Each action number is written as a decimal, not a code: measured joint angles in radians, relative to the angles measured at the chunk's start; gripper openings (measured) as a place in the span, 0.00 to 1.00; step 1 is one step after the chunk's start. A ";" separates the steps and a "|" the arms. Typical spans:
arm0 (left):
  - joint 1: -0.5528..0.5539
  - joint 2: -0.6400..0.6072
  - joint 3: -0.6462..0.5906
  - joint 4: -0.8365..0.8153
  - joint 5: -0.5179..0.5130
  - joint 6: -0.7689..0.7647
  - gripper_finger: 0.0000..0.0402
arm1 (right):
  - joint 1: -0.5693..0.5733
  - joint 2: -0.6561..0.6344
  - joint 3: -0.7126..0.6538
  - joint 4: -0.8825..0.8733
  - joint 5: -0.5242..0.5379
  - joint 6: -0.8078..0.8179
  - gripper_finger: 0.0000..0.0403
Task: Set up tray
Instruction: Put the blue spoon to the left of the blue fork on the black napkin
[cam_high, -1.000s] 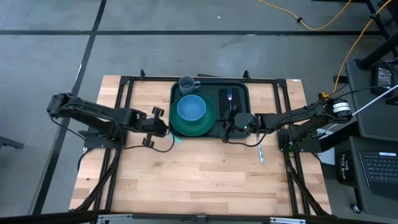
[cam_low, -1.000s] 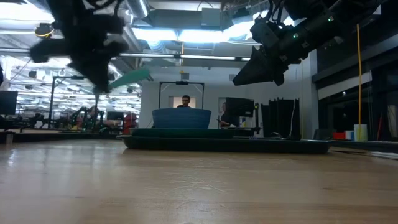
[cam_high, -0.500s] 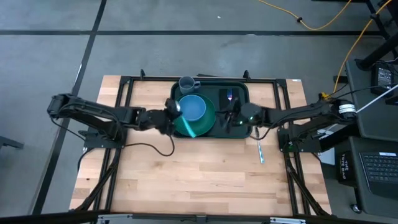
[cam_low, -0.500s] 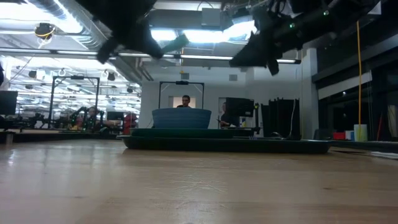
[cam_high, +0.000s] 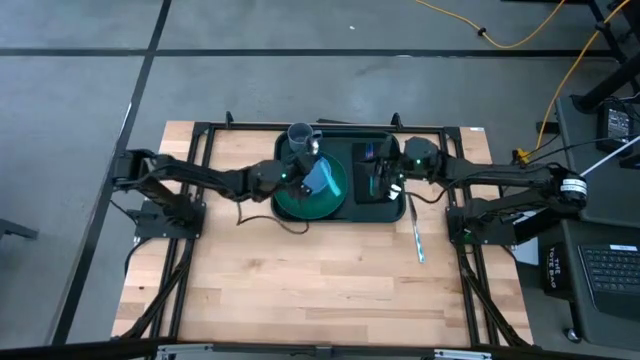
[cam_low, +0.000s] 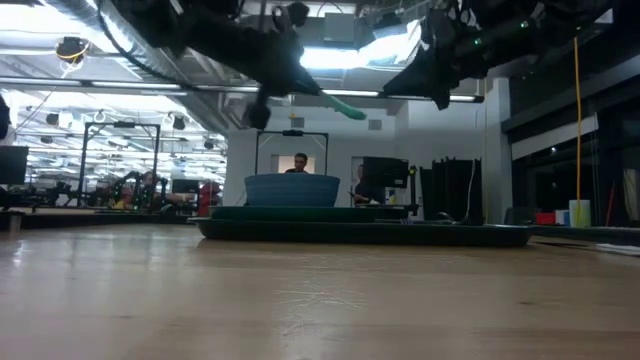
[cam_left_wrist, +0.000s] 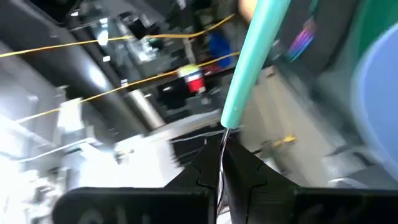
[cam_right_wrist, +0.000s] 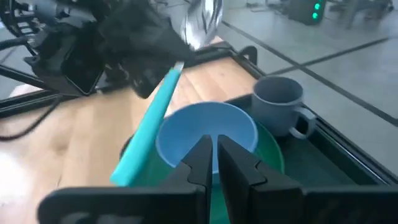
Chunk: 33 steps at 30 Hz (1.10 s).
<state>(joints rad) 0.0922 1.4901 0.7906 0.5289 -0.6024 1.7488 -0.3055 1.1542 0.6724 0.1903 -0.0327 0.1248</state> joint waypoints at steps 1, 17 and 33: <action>0.014 0.018 0.000 0.052 0.008 0.038 0.00 | -0.015 0.000 0.000 -0.005 -0.011 0.004 0.08; 0.073 0.074 0.000 0.252 0.229 0.277 0.00 | -0.157 0.018 0.128 -0.079 -0.389 0.063 0.08; 0.074 0.073 0.000 0.253 0.016 0.317 0.00 | -0.035 0.239 0.458 -0.388 -0.058 -0.214 0.08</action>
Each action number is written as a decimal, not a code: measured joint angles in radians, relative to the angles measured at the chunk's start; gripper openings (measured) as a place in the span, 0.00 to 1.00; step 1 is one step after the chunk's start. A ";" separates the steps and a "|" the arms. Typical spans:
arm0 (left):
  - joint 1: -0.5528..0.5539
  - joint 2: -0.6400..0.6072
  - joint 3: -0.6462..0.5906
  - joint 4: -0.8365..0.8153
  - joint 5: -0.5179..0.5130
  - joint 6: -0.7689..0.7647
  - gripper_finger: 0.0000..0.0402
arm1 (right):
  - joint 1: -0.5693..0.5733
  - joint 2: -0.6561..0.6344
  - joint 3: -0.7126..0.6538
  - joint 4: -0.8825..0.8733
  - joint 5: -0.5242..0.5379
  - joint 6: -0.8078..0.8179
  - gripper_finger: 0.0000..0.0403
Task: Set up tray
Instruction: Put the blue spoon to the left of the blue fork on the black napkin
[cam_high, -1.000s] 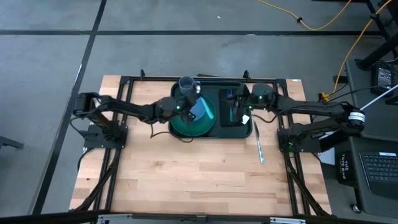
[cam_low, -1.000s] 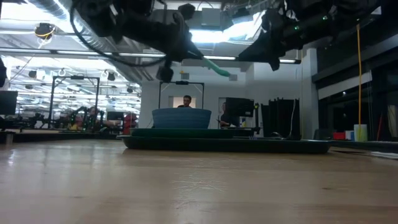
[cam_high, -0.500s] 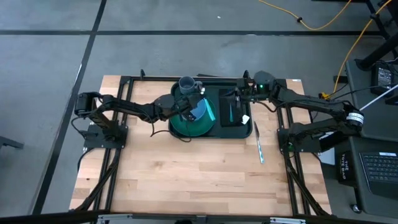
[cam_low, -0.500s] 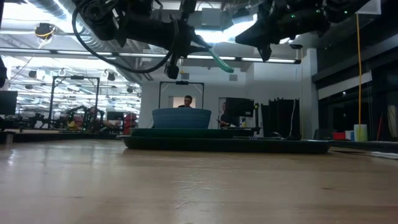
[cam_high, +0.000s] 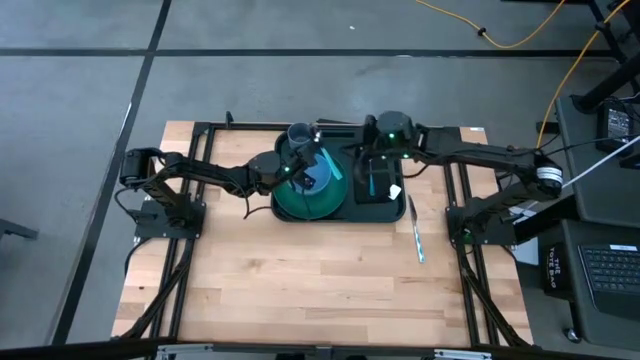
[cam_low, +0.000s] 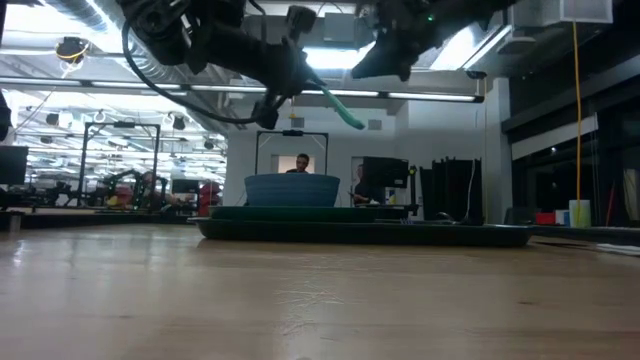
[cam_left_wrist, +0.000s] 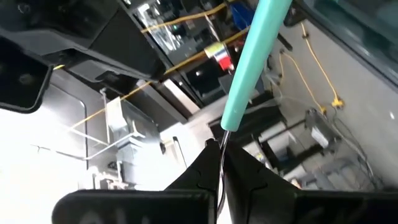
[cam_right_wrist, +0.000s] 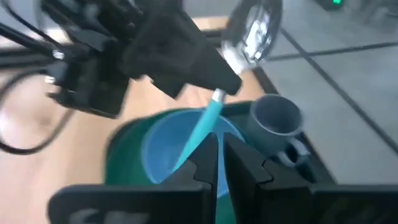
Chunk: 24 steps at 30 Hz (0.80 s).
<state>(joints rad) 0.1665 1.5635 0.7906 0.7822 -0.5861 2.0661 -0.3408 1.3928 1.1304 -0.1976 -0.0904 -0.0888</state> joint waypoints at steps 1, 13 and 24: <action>0.000 0.000 0.000 0.000 -0.011 0.011 0.00 | 0.006 0.011 0.019 -0.024 0.031 -0.022 0.08; 0.000 0.000 0.000 0.000 -0.054 0.060 0.00 | 0.031 0.065 0.092 -0.034 0.072 -0.080 0.08; 0.000 0.000 0.000 0.000 -0.075 0.071 0.00 | 0.029 0.065 0.092 -0.069 0.072 -0.079 0.35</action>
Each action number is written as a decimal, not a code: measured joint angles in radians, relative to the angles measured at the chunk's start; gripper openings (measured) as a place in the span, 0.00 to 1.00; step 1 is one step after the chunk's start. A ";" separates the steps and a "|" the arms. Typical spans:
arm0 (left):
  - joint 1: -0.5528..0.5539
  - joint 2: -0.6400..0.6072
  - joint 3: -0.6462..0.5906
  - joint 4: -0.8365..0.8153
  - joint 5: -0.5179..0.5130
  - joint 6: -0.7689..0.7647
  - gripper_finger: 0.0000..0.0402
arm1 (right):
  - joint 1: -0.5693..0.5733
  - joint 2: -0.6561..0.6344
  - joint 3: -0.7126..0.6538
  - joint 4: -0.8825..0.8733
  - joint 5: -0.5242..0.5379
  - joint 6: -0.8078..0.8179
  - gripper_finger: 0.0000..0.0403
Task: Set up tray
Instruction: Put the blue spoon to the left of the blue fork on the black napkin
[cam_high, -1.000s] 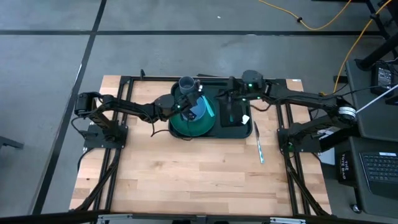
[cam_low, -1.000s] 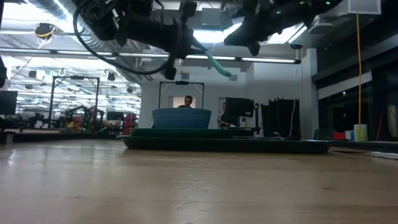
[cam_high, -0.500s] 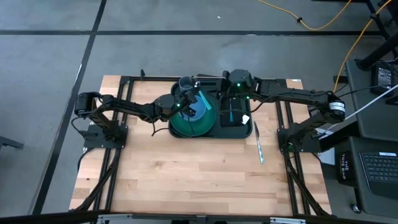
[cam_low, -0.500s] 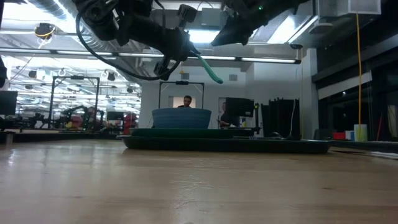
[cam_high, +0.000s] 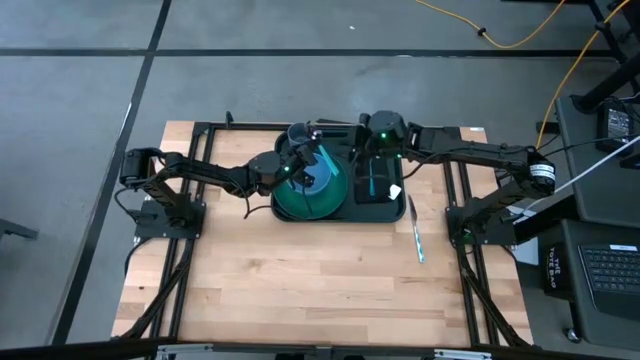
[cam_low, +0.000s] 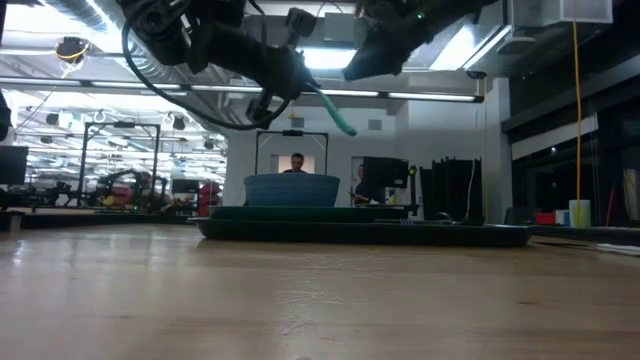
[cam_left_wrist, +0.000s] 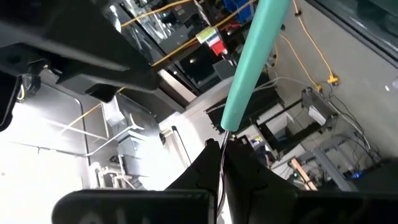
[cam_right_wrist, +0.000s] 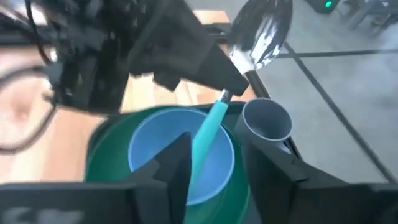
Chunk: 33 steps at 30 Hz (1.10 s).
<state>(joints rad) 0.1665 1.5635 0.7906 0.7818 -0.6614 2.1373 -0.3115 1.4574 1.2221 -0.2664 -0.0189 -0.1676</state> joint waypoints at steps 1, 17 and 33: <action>0.000 0.000 0.000 0.000 -0.008 0.005 0.00 | 0.000 0.001 0.000 0.010 0.000 0.027 0.38; 0.000 0.000 0.000 0.000 -0.054 0.050 0.00 | 0.022 0.149 0.000 0.189 0.106 0.054 0.46; 0.008 0.000 0.000 0.000 -0.062 0.075 0.00 | 0.022 0.173 -0.001 0.249 0.168 0.219 0.46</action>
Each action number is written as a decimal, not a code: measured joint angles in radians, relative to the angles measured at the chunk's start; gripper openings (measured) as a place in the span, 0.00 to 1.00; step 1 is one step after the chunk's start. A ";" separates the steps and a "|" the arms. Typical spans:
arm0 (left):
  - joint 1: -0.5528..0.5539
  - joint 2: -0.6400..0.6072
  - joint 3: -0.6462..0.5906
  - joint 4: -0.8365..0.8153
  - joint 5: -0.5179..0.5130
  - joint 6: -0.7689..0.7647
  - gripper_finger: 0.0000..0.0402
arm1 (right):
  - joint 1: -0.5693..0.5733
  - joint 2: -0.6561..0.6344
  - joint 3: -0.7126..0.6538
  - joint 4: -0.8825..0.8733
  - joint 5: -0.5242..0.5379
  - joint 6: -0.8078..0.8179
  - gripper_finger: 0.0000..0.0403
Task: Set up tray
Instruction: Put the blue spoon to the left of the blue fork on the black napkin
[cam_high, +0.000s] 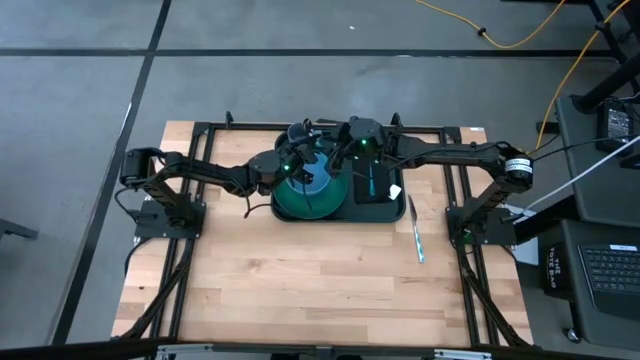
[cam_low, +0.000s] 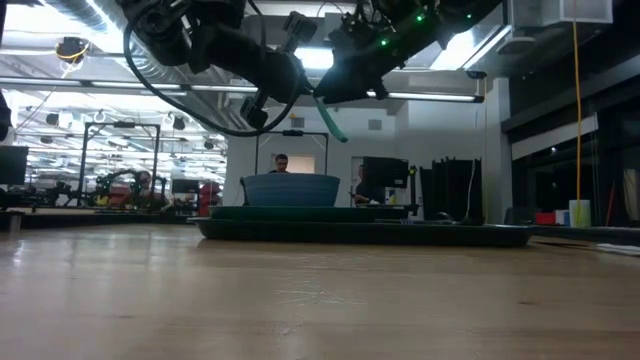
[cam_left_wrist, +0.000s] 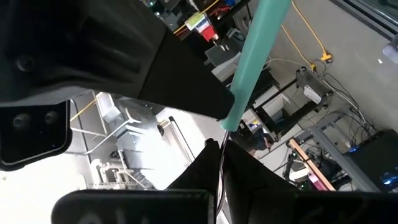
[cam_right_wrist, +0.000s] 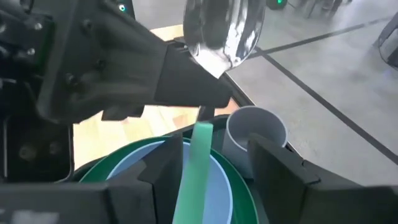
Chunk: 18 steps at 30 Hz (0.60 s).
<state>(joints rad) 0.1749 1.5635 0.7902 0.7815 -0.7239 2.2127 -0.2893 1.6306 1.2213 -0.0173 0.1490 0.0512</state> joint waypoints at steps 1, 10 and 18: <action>0.000 0.000 0.000 0.000 0.000 0.000 0.00 | 0.000 0.000 0.000 0.005 0.000 0.000 0.46; 0.000 0.000 0.000 0.000 0.000 0.000 0.00 | 0.000 0.000 0.000 0.013 0.000 0.029 0.46; 0.000 0.000 0.000 0.000 0.015 0.009 0.00 | 0.000 0.000 0.000 0.015 0.000 0.050 0.46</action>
<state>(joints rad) 0.1749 1.5635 0.7902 0.7815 -0.7089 2.2215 -0.2893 1.6306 1.2213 -0.0028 0.1486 0.1013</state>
